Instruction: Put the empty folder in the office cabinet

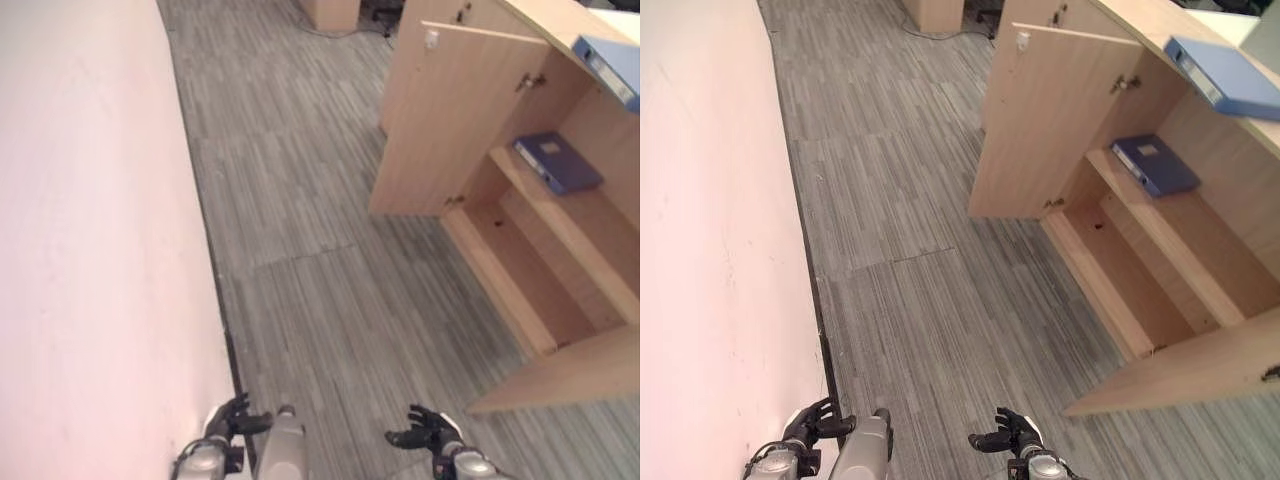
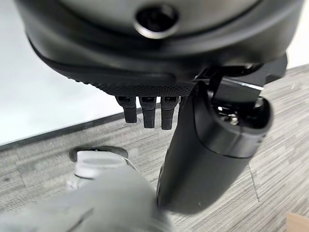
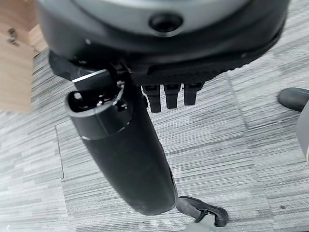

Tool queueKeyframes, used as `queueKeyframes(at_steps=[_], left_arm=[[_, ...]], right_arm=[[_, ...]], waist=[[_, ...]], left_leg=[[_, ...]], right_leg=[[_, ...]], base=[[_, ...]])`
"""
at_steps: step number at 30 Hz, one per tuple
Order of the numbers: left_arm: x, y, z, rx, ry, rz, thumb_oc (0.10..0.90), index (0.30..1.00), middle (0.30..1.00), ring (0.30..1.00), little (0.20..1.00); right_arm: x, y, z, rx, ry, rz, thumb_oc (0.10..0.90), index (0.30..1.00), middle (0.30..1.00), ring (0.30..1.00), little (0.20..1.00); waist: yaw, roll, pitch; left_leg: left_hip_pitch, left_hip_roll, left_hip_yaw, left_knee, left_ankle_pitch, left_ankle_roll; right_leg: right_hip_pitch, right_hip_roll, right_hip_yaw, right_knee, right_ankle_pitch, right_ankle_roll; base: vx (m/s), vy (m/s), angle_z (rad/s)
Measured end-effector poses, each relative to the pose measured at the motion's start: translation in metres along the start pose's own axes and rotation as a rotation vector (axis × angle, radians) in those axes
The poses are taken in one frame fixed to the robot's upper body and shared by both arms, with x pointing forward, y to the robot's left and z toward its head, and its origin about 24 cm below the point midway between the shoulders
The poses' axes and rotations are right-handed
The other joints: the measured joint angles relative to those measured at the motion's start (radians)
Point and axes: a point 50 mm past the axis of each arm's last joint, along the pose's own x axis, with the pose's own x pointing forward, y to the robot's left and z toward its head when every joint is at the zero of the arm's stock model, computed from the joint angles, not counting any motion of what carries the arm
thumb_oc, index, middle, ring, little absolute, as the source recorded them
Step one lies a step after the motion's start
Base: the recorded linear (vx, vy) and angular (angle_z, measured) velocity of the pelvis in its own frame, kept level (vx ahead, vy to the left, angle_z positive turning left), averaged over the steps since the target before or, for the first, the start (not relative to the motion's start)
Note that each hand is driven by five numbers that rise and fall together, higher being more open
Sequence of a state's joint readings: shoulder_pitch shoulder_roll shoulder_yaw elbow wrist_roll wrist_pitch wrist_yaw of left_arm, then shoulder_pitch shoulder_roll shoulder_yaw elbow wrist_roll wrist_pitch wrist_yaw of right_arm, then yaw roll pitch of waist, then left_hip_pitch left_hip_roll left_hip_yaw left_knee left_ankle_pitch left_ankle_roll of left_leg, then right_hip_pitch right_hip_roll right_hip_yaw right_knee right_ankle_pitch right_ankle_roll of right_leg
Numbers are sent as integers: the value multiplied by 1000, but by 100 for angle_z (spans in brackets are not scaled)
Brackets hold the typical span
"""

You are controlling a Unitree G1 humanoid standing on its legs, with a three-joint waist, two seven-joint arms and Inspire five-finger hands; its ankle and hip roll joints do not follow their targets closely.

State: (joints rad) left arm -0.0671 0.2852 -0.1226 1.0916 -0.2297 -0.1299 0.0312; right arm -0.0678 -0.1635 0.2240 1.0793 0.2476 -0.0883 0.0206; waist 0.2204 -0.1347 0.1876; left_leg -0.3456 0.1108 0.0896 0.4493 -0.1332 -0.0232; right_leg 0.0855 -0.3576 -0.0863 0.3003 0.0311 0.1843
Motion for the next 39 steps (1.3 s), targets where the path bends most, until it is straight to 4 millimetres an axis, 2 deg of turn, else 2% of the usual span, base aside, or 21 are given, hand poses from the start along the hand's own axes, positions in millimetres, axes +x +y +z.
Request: queueKeyframes(at_steps=[2,4,6,7,9,10,13,15,17,18,19,21,22,23,24,26,29,30,32,35,39], left_arm=[[-1,-4,-4,-9,4,-7,800,900,900,900,900],[-2,-13,-7,-28,15,-14,800,900,900,900,900],[-2,-12,-7,-16,17,-27,800,900,900,900,900],[-3,-7,-11,-4,26,-17,800,900,900,900,900],[-6,-5,-20,2,62,-12,800,900,900,900,900],[-7,-6,-22,8,65,-15,800,900,900,900,900],[-4,-1,-13,15,41,-2,800,900,900,900,900],[-5,3,-18,22,62,7,800,900,900,900,900],[-9,12,-28,39,91,26,800,900,900,900,900],[-12,17,-36,53,115,34,800,900,900,900,900],[-17,22,-49,67,157,44,800,900,900,900,900],[-15,3,-46,78,143,-21,800,900,900,900,900],[-11,-18,-33,92,91,-78,800,900,900,900,900],[-11,-22,-28,111,63,-109,800,900,900,900,900],[-11,-35,-24,95,39,-137,800,900,900,900,900],[-13,-48,-25,74,27,-184,800,900,900,900,900],[-9,-50,-19,70,36,-184,800,900,900,900,900],[-7,-50,-13,72,20,-183,800,900,900,900,900],[-5,-48,-5,77,-2,-177,800,900,900,900,900],[-2,-44,8,86,-54,-171,800,900,900,900,900],[-2,-44,5,90,-34,-171,800,900,900,900,900]], right_arm=[[2,0,2,-3,4,-6,800,900,900,900,900],[3,-2,8,-6,-13,-15,800,900,900,900,900],[2,3,9,0,-37,-3,800,900,900,900,900],[2,4,12,7,-48,1,800,900,900,900,900],[1,-9,16,-3,-69,-29,800,900,900,900,900],[-1,-16,11,-8,-54,-49,800,900,900,900,900],[-6,-39,-2,56,-8,-130,800,900,900,900,900],[-5,-48,4,131,-28,-175,800,900,900,900,900],[-5,-52,3,156,-17,-205,800,900,900,900,900],[-5,-52,2,161,-8,-208,800,900,900,900,900],[-5,-54,2,159,-9,-213,800,900,900,900,900],[-11,-79,5,123,-15,-270,800,900,900,900,900],[-20,-99,-9,108,35,-329,800,900,900,900,900],[-25,-93,-28,148,78,-302,800,900,900,900,900],[-26,-87,-38,134,119,-293,800,900,900,900,900],[-28,-88,-43,124,139,-301,800,900,900,900,900],[-24,-80,-34,113,99,-277,800,900,900,900,900],[-23,-77,-34,116,105,-272,800,900,900,900,900],[-23,-74,-36,122,112,-269,800,900,900,900,900],[-20,-65,-35,164,101,-251,800,900,900,900,900],[-20,-71,-30,142,88,-260,800,900,900,900,900]], waist=[[2,2,1],[-12,35,13],[-55,58,19],[-72,52,26],[-129,87,49],[-137,88,47],[-172,121,81],[-204,130,91],[-213,145,103],[-215,137,90],[-216,145,86],[-228,174,69],[-260,205,64],[-299,177,42],[-286,176,19],[-260,207,-12],[-285,203,2],[-280,198,7],[-294,187,15],[-273,188,24],[-246,210,55]], left_leg=[[9,12,8,-3,-1,16],[52,21,6,-42,-1,30],[110,22,8,-137,10,47],[155,5,9,-210,25,70],[222,-7,14,-279,56,62],[228,-14,20,-293,62,57],[252,-28,30,-315,47,45],[262,-17,55,-336,49,31],[337,41,37,-362,24,-49],[371,66,38,-387,7,-100],[453,104,33,-449,-13,-149],[488,117,4,-396,-48,-147],[484,137,36,-341,-68,-122],[447,138,24,-241,-82,-186],[437,145,19,-160,-60,-189],[377,173,-11,-12,17,-173],[234,127,-118,272,270,-121],[220,122,-113,286,240,-118],[180,96,-130,283,199,-115],[115,78,-89,37,126,-122],[84,65,-125,-339,181,-128]], right_leg=[[-43,-19,-16,98,42,-2],[-100,7,12,182,166,24],[-220,98,72,355,42,66],[-298,168,66,396,-92,69],[-349,254,-20,287,-184,-37],[-346,267,-31,216,-188,-45],[-457,236,2,8,-157,-24],[-493,129,-59,-139,-129,-30],[-496,59,-80,-116,-120,-27],[-486,41,-139,-89,-129,-24],[-482,19,-270,-7,-98,-24],[-461,91,-336,70,-70,-35],[-484,108,-335,287,-175,-75],[-440,95,-285,310,-238,-130],[-430,128,-275,309,-291,-153],[-403,192,-253,240,-262,-219],[-315,224,-200,124,-246,-268],[-288,227,-186,101,-240,-271],[-219,231,-172,27,-224,-262],[-86,279,-88,-134,-184,-238],[-7,317,9,-212,-168,-207]], base=[[133,432,-4],[165,362,-4],[253,320,-8],[268,114,-31],[329,13,-2],[267,-25,28],[439,-153,26],[331,-146,34],[640,-248,22],[471,-156,-9],[331,-110,-62],[796,-305,-43],[803,-393,83],[337,-293,81],[340,-302,20],[290,-254,-94],[424,-194,-76],[397,-31,-28],[317,44,-28],[499,189,-76],[553,153,-99]])
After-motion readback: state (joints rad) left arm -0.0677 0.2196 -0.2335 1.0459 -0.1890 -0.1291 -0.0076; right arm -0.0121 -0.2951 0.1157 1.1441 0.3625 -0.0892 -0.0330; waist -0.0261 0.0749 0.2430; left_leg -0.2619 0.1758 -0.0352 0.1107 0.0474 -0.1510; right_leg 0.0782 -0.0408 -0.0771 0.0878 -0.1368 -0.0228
